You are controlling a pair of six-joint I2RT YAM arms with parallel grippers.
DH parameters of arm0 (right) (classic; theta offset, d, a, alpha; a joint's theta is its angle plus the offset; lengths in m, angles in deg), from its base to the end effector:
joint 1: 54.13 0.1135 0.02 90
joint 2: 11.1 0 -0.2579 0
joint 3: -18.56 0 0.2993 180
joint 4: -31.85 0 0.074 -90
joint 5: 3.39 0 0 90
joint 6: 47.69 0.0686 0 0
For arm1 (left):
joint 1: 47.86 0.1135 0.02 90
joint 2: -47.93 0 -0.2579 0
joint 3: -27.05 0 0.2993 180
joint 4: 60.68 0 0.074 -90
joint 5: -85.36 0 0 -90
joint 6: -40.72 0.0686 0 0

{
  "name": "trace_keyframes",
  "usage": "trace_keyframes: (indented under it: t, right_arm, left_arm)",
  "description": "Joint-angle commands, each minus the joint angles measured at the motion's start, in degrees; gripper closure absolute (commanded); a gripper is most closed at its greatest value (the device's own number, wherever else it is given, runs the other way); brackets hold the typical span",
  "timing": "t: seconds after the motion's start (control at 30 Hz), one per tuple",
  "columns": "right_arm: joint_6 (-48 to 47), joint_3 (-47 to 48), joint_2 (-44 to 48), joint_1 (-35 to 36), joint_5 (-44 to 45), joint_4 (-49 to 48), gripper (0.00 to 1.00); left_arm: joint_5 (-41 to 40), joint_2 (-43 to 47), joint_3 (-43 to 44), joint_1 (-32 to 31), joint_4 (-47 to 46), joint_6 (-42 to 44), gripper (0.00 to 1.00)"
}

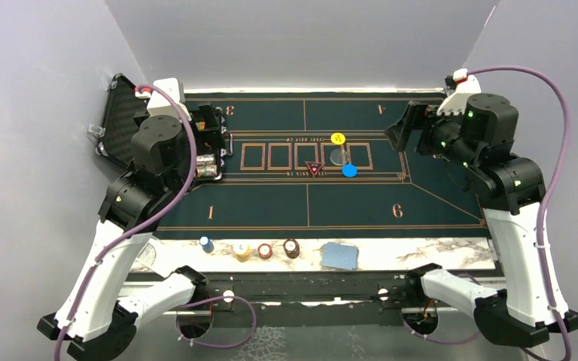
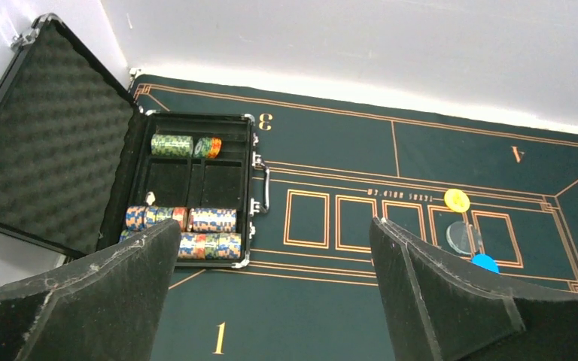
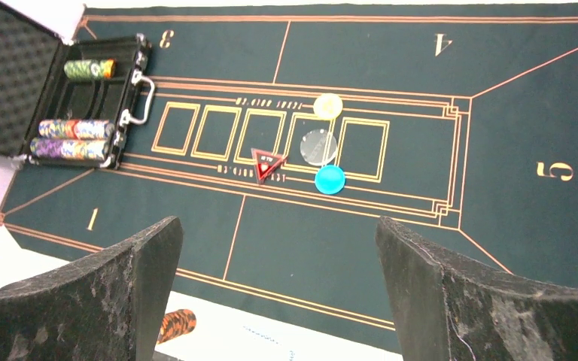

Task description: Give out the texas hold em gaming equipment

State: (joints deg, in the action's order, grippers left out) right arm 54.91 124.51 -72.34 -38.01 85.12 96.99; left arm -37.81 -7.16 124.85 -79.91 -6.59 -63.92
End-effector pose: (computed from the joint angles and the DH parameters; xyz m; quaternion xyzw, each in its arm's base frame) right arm 0.2322 0.0690 0.5004 -0.0326 0.8206 0.1518 0.5500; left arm 0.2074 -0.0856 0.5021 -0.0665 0.7604 -0.0378 0.6450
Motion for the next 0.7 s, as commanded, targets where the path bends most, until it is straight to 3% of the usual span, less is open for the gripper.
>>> trace_keyframes:
  t: [0.0,0.3,0.67]
  right_arm:
    - [0.93,-1.83,-0.21,3.17,4.82,-1.83,0.01]
    - [4.16,-8.14,0.44,8.99,7.60,-3.87,0.01]
    - [11.94,-16.40,-4.61,12.06,5.87,-6.52,0.01]
  left_arm:
    - [7.82,-0.11,-3.12,4.76,-5.00,-0.38,0.01]
    - [20.47,-0.45,-10.60,9.75,-10.14,-0.15,0.01]
    - [31.91,-0.84,-17.11,6.74,-12.96,-3.19,0.01]
